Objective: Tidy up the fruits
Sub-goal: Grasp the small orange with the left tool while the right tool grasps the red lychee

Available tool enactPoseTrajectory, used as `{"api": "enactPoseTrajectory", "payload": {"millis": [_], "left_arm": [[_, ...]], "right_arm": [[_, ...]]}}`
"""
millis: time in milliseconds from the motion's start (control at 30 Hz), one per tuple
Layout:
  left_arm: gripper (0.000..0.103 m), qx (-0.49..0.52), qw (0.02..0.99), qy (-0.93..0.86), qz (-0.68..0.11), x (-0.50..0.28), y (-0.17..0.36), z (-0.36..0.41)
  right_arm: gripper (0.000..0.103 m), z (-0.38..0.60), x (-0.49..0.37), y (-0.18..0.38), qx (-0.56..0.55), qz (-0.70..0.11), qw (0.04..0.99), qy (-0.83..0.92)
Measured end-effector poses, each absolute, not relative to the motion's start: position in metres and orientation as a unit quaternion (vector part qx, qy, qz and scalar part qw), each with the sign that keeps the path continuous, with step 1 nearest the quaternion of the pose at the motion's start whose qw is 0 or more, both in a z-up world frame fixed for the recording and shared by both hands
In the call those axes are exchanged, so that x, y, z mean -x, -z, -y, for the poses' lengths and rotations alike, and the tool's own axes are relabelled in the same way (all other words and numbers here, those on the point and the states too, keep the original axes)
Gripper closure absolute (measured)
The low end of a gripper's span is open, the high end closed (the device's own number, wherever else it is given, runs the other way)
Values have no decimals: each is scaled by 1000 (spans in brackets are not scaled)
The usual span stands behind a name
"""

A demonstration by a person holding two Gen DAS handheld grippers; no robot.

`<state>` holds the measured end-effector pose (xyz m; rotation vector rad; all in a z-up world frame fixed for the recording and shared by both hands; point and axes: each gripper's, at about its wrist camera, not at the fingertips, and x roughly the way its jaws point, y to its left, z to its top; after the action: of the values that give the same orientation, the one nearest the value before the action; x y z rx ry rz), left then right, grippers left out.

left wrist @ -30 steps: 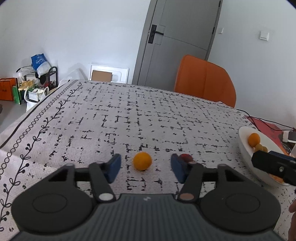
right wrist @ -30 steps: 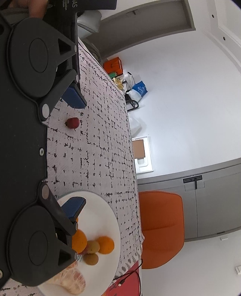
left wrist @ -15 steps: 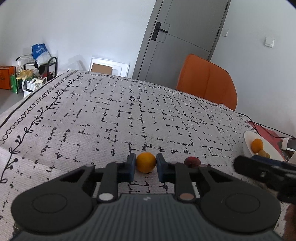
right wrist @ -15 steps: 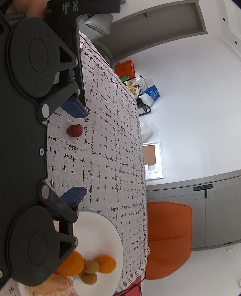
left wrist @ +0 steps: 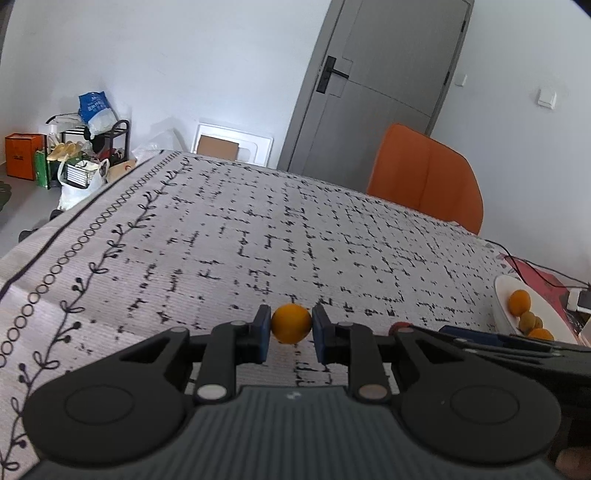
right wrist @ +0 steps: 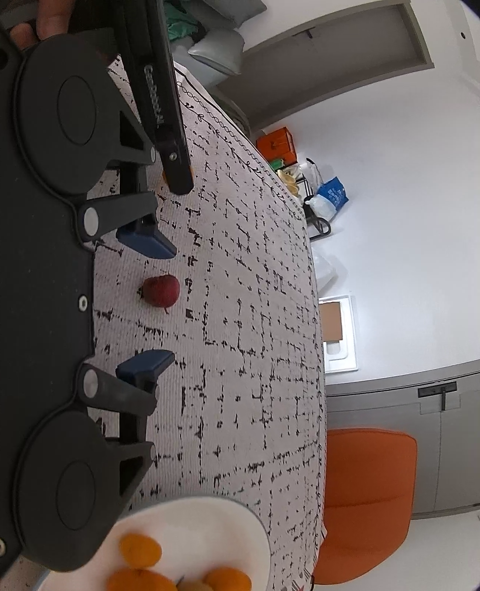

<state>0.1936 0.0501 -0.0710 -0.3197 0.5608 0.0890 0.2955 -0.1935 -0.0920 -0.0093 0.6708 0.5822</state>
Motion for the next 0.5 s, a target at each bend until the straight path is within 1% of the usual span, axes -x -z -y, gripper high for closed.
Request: {"api": "enactPoseTrajectory", "payload": {"millis": [67,133,200,500], "left_arm": [[81,160,948,-44,-271,-192,70,-53],[81,161,948,-47,-270,-192,70,-55],[81,161,947,-47,-274,-194,70,-54],[81,147,950,-38,-271,-192,64,-36]], "right_arm": [[51,189,-296,93,8,-326,902,-283],[61,185,-298,95,12,-327,902,-282],[79,180,-300,98,18,-333,899,-285],[81,204,-288,87,0,-312,910,-273]]}}
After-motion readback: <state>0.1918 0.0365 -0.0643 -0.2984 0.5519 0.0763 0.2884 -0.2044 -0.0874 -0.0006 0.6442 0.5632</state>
